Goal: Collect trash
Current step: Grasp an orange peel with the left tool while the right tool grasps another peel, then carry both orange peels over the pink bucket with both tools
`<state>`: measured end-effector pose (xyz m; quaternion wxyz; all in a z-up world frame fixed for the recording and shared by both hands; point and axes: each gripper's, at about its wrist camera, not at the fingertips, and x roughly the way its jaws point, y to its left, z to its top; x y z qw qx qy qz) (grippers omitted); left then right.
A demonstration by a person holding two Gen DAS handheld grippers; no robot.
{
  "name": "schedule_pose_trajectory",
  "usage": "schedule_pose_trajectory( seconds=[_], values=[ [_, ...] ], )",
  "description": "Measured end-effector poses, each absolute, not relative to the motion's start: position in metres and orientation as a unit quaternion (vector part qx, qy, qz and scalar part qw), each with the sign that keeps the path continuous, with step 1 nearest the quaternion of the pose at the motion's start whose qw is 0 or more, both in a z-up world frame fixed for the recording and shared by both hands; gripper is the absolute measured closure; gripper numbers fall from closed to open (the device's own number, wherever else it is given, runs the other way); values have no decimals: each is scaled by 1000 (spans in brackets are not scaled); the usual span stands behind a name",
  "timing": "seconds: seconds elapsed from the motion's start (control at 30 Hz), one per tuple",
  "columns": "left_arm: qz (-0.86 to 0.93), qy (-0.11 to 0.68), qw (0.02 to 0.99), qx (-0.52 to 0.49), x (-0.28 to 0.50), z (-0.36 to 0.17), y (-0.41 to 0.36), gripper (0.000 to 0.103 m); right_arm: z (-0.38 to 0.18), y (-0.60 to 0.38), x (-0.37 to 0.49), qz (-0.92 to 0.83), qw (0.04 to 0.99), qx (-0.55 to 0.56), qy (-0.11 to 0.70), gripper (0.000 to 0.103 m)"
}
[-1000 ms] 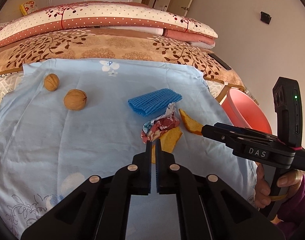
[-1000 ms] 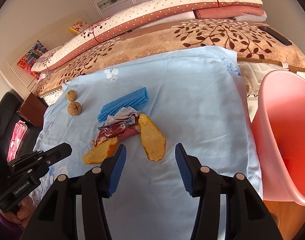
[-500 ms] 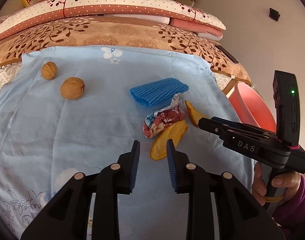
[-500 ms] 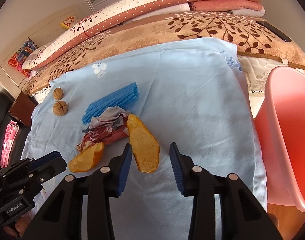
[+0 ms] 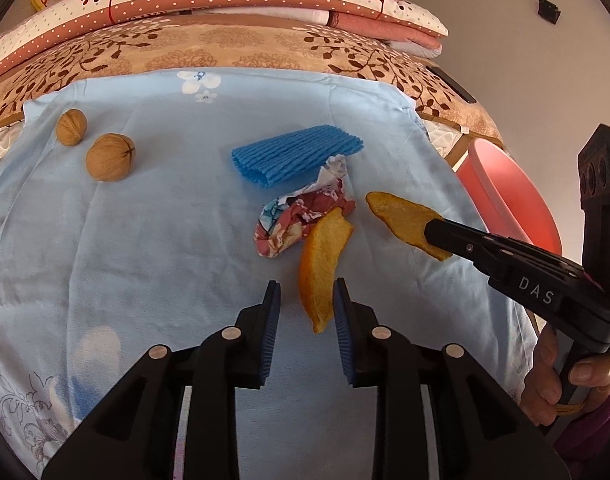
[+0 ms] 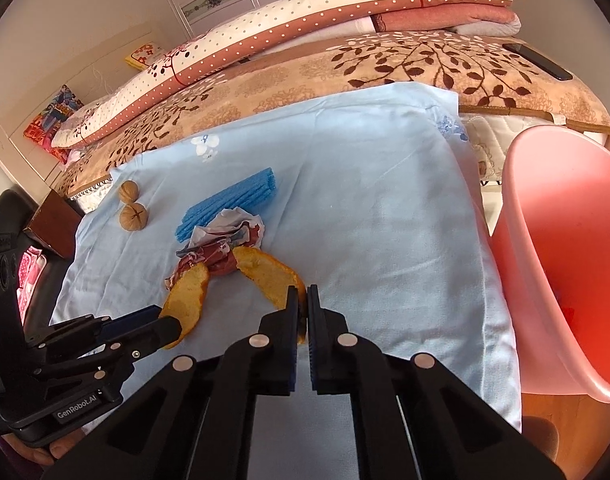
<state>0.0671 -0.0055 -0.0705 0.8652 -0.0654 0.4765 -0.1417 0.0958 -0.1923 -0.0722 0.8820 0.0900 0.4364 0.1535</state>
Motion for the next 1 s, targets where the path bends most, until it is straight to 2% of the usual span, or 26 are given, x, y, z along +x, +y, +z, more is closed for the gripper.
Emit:
schedule_pose_trajectory(
  seconds=[0.03, 0.07, 0.1, 0.13, 0.57, 1.0],
  values=[
    [-146, 477, 865, -63, 66, -71, -8, 88, -72, -194, 94, 153, 882, 92, 435, 99],
    [-147, 476, 865, -59, 65, -71, -10, 89, -71, -196, 92, 154, 883, 95, 434, 99],
    [-148, 473, 867, -56, 65, -70, -12, 96, -70, -197, 91, 153, 884, 97, 432, 99],
    [-151, 471, 867, -54, 63, -69, -13, 97, -68, -198, 89, 153, 885, 97, 428, 99],
    [-174, 433, 883, -50, 58, -39, -34, 97, -41, -232, 71, 132, 907, 112, 384, 99],
    [-223, 399, 889, -34, 64, -11, -86, 97, -20, -294, 54, 65, 929, 135, 338, 99]
  ],
)
